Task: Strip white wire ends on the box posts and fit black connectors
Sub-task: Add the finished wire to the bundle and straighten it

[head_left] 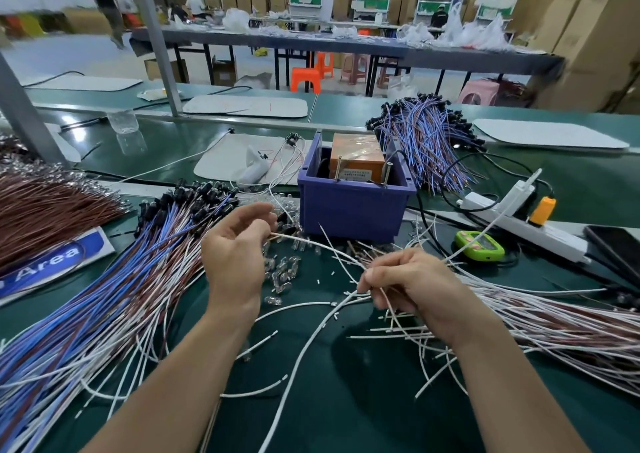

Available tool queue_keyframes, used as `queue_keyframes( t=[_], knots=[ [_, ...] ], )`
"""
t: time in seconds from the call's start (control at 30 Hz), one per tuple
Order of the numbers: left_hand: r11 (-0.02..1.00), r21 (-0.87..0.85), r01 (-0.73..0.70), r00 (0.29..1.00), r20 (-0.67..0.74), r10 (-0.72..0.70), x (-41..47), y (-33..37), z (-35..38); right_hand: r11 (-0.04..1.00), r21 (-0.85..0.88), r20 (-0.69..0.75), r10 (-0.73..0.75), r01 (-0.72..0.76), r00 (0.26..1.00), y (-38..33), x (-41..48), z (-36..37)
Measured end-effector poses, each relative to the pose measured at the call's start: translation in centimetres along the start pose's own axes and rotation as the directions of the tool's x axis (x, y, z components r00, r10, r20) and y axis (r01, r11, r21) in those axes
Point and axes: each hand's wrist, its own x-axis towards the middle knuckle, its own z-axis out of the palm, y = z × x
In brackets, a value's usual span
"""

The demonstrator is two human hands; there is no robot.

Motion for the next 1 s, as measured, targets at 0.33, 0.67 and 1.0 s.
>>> queue_keyframes(
  t=[0.33, 0.67, 1.0],
  knots=[
    [0.975, 0.185, -0.123, 0.958, 0.280, 0.068, -1.2, 0.2, 0.6, 0.993, -0.007, -0.253, -0.120, 0.122, 0.960, 0.0, 0.6, -0.3],
    [0.986, 0.130, -0.106, 0.866, 0.500, 0.027, -2.4, -0.3, 1.7, 0.963, 0.096, -0.271, -0.218, 0.252, 0.938, -0.2, 1.7, 3.5],
    [0.988, 0.101, -0.121, 0.850, 0.524, 0.051, -2.6, -0.3, 2.1, 0.964, -0.015, -0.280, -0.259, 0.265, 0.925, -0.1, 1.3, 3.7]
  ],
)
